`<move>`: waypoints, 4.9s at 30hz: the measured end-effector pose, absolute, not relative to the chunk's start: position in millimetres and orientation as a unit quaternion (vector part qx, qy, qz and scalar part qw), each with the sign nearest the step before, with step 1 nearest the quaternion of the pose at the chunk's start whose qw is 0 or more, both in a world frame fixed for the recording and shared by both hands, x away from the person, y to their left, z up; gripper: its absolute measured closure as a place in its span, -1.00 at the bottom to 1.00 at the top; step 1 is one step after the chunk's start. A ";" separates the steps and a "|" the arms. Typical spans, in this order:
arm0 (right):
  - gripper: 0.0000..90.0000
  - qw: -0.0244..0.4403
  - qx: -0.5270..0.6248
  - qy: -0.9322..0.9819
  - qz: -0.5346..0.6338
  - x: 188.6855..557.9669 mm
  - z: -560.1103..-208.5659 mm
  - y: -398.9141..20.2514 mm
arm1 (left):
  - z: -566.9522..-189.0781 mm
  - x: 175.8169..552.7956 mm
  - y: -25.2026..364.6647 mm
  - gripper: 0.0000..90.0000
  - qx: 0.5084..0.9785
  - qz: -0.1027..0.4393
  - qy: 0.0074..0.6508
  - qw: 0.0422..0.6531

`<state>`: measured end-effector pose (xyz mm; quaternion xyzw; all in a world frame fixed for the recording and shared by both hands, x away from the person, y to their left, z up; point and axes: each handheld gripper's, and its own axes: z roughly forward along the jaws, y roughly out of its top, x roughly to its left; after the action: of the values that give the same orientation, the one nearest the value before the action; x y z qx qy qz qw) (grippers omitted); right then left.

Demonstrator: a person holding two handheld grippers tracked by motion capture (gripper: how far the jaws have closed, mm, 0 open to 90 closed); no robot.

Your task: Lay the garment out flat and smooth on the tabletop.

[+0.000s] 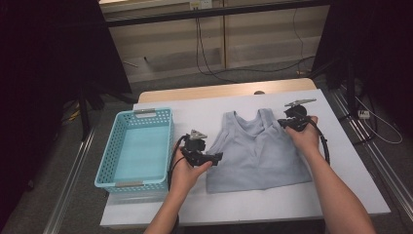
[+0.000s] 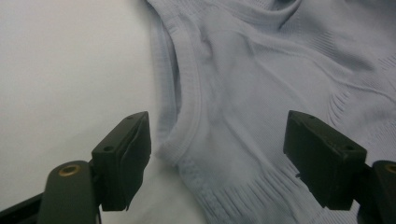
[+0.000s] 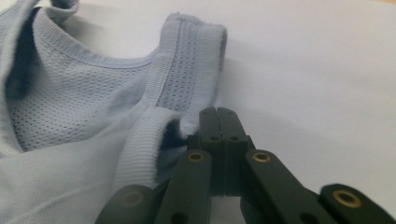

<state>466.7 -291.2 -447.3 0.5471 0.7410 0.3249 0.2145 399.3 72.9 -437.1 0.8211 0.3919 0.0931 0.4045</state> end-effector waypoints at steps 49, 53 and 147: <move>0.36 0.246 0.507 0.756 0.334 441.4 -405.8 -264.7 | -432.4 395.9 70.5 -0.52 0.823 0.087 0.385 0.408; 0.46 0.229 0.496 0.768 0.334 448.1 -415.2 -249.7 | -433.3 396.1 70.9 -0.52 0.823 0.086 0.387 0.407; -0.76 0.163 0.376 0.804 0.431 339.1 -441.4 -173.2 | -422.6 384.6 80.5 -0.64 0.834 0.080 0.374 0.398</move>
<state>339.1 -173.2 -441.4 0.3760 0.8038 0.4314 0.1625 384.6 80.5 -422.6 0.8339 0.3742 0.0802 0.3978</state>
